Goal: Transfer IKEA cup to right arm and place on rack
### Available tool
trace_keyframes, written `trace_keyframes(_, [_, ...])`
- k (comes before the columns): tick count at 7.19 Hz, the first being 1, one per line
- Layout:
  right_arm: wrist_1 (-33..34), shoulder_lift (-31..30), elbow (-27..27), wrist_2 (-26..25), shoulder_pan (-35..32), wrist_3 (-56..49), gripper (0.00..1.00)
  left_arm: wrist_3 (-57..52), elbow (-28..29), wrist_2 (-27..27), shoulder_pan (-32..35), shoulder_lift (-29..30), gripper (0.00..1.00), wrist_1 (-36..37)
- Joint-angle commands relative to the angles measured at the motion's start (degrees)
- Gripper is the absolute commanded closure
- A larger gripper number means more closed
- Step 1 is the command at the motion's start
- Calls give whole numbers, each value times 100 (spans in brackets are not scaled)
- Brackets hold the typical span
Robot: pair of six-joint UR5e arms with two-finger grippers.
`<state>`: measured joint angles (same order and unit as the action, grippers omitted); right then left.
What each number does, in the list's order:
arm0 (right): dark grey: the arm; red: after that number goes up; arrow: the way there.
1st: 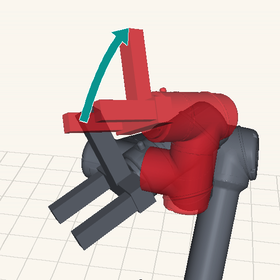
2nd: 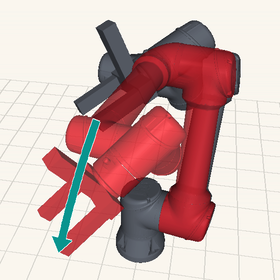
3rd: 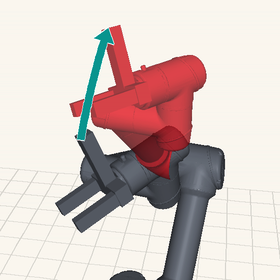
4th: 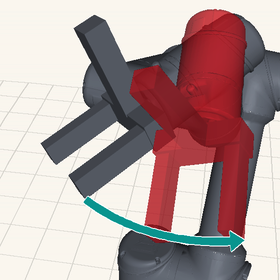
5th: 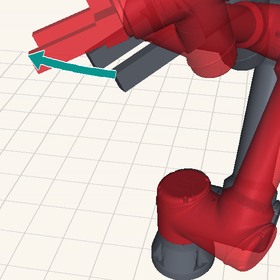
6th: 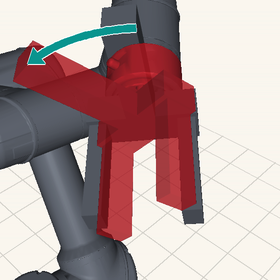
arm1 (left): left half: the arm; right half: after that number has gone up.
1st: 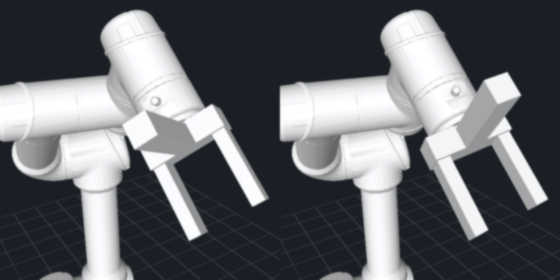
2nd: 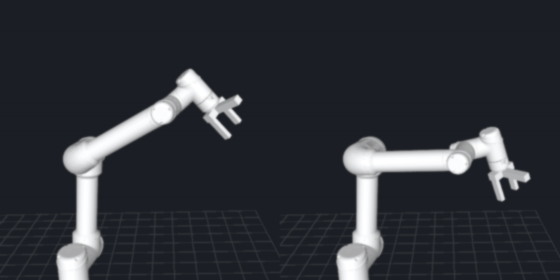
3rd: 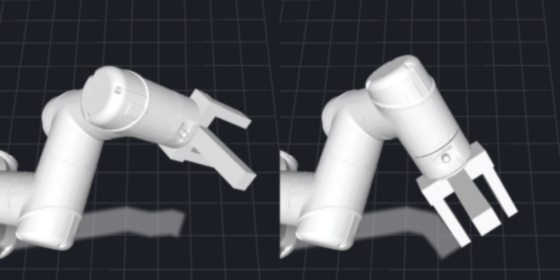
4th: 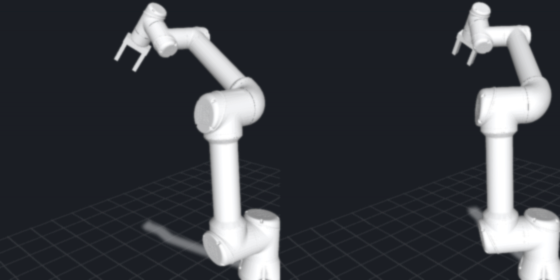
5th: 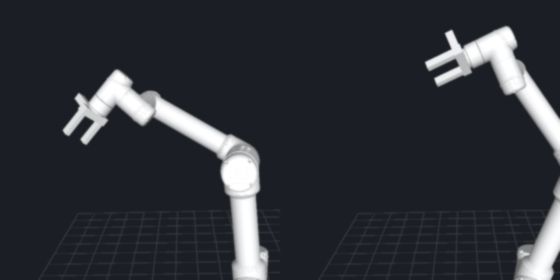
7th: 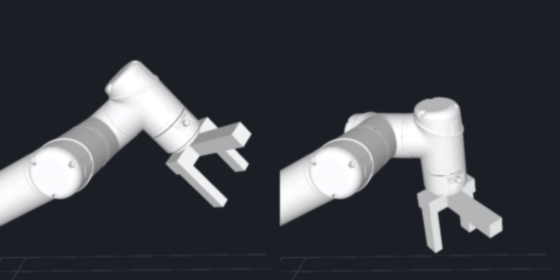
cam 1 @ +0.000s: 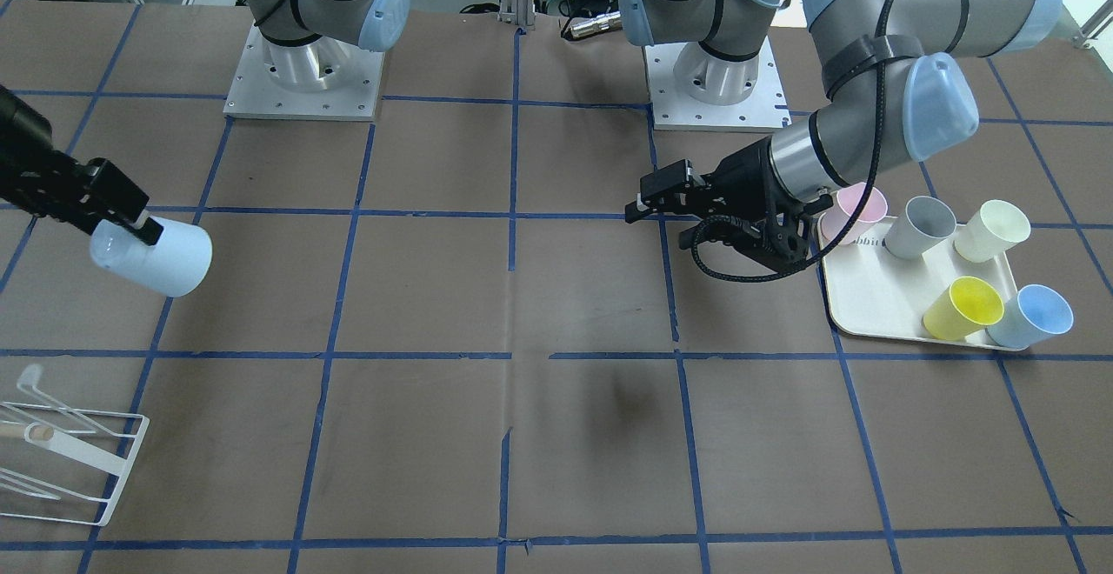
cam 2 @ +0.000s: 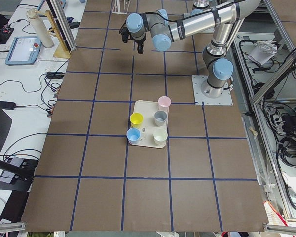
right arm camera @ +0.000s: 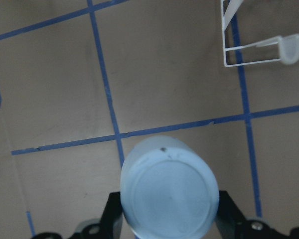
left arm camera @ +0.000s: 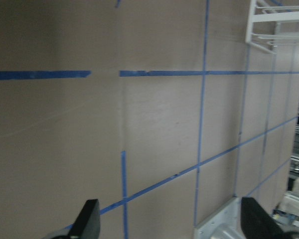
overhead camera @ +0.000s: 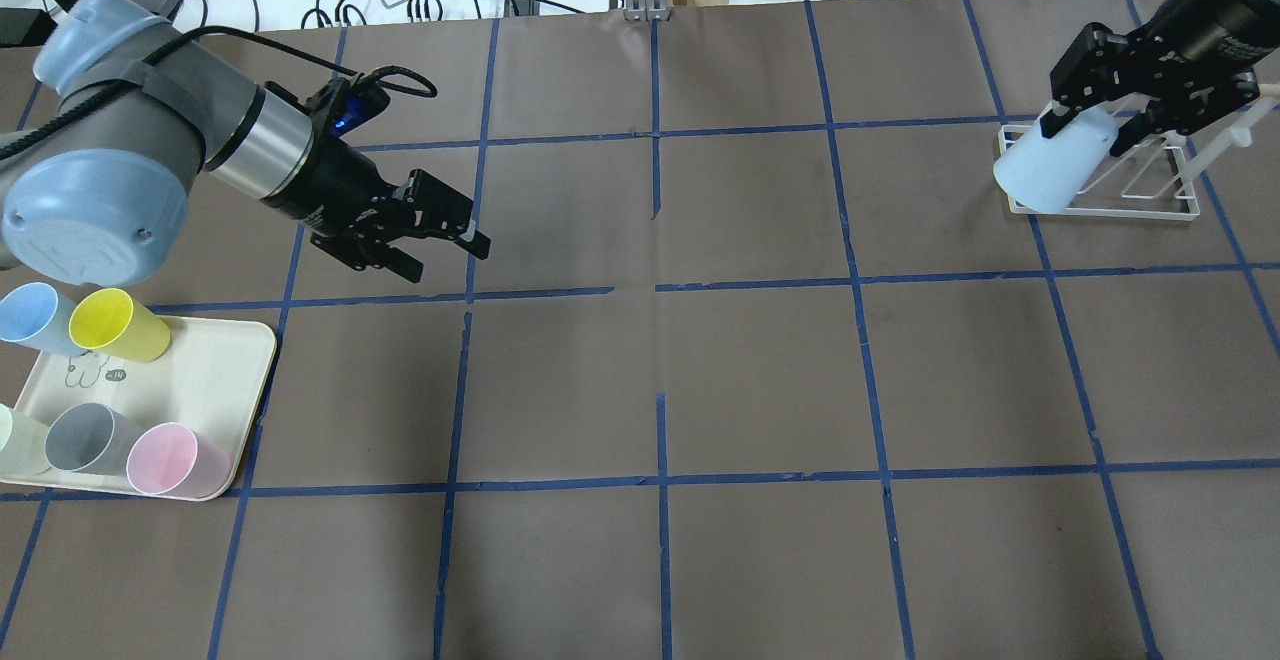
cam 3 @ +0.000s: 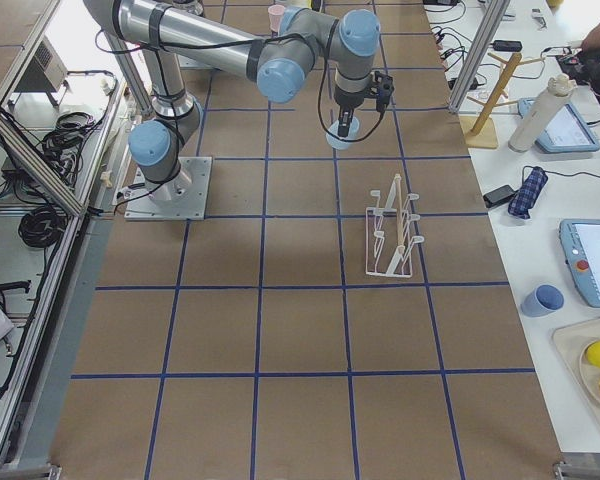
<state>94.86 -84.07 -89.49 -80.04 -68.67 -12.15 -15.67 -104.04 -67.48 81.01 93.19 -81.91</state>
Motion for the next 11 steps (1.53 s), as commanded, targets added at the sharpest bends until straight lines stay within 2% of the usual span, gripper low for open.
trace_keyframes(1, [584,276,159,-868,12,-252,74,29,715,-1536,299,-186,0,-44])
trace_keyframes(2, [804,434,177,-1142,21,-261,76,342,988,-2323,702,-222,0,-175])
trace_keyframes(3, [1032,557,177,-1154,21,-270,78,911,1252,-2540,880,-205,0,-351])
trace_keyframes(5, [1393,742,186,-1224,21,-270,78,1048,1753,-2437,873,-257,0,-1096])
trace_keyframes(11, [1772,1146,168,-1277,21,-270,75,978,1764,-2173,732,-170,0,-1197])
